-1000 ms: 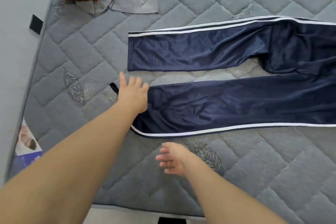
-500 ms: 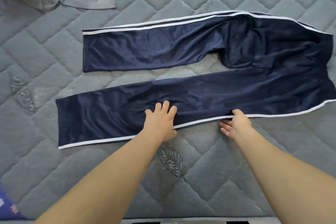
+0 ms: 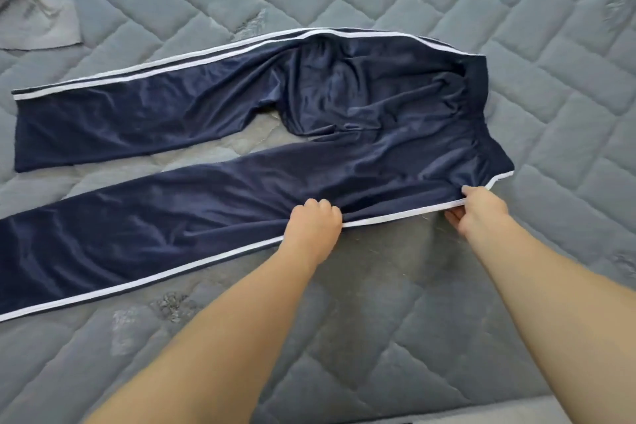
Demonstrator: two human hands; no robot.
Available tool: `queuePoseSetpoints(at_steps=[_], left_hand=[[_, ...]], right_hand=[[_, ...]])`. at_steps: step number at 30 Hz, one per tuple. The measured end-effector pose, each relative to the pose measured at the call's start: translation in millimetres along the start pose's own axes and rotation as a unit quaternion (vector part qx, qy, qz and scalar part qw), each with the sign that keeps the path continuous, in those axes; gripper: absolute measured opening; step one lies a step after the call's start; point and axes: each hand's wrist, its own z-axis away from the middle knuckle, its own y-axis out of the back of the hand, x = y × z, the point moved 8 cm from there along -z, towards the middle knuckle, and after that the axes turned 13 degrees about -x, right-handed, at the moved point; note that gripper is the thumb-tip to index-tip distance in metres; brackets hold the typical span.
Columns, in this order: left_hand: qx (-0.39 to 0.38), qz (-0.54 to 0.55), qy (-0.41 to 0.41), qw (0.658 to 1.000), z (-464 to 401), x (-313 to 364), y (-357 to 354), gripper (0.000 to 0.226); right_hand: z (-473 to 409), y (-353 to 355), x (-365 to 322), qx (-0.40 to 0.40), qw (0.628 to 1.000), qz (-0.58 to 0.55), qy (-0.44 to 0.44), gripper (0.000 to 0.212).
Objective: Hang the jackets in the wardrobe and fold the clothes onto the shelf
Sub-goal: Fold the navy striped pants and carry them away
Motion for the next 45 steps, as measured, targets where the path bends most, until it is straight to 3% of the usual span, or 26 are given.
queuePoseSetpoints(at_steps=[3, 6, 11, 13, 15, 20, 24, 27, 29, 31, 34, 38, 41, 45], left_hand=[[-0.038, 0.041, -0.051, 0.997, -2.2, 42.0, -2.4, 0.019], [-0.139, 0.097, -0.086, 0.982, 1.5, 77.6, -17.5, 0.015], [-0.155, 0.124, 0.041, 0.979, 12.1, 39.6, -19.8, 0.023], [-0.155, 0.145, 0.102, 0.972, 12.3, 4.2, -17.5, 0.023], [-0.132, 0.200, 0.156, 0.958, 10.8, -35.3, -5.5, 0.021], [-0.052, 0.362, 0.246, 0.898, -6.8, -133.0, 54.6, 0.016], [0.061, 0.388, 0.254, 0.884, -41.1, -205.7, 119.9, 0.018], [0.174, 0.390, 0.236, 0.873, -73.1, -237.5, 159.4, 0.028], [0.183, 0.381, 0.223, 0.878, -90.6, -242.6, 155.0, 0.039], [0.144, 0.363, 0.231, 0.891, -95.5, -242.9, 119.1, 0.049], [0.063, 0.335, 0.255, 0.905, -68.6, -241.9, 34.3, 0.063], [0.058, 0.310, 0.305, 0.899, 5.7, -257.5, -41.0, 0.070], [0.051, 0.270, 0.317, 0.908, 47.4, -269.6, -66.2, 0.053], [-0.069, 0.314, 0.310, 0.895, 75.5, -302.2, -103.0, 0.033]], right_hand=[[-2.0, 41.3, -10.9, 0.010, 0.999, 0.046, 0.010, 0.039], [1.8, 78.3, -21.7, 0.060, 0.998, 0.000, 0.006, 0.030], [7.4, 85.2, -38.7, 0.042, 0.998, -0.037, -0.013, 0.040], [13.9, 77.0, -42.1, 0.050, 0.997, -0.065, -0.012, 0.034], [19.8, 62.2, -53.8, 0.071, 0.995, -0.071, 0.012, 0.015], [26.4, -18.1, -116.8, 0.043, 0.989, -0.069, 0.120, 0.021], [13.6, -95.2, -168.1, 0.006, 0.982, -0.056, 0.180, 0.012], [-12.7, -143.0, -176.2, -0.034, 0.984, 0.010, 0.175, 0.043], [-23.9, -162.3, -163.9, -0.017, 0.973, 0.119, 0.196, 0.057], [-17.1, -185.2, -143.3, 0.014, 0.913, 0.315, 0.259, 0.057], [20.5, -255.0, -85.6, -0.066, 0.747, 0.541, 0.381, 0.052], [75.0, -348.9, 6.1, -0.237, 0.581, 0.665, 0.405, 0.056], [120.7, -402.4, 53.5, -0.275, 0.436, 0.720, 0.465, 0.062], [146.8, -450.7, 113.4, -0.308, 0.261, 0.793, 0.457, 0.049]])
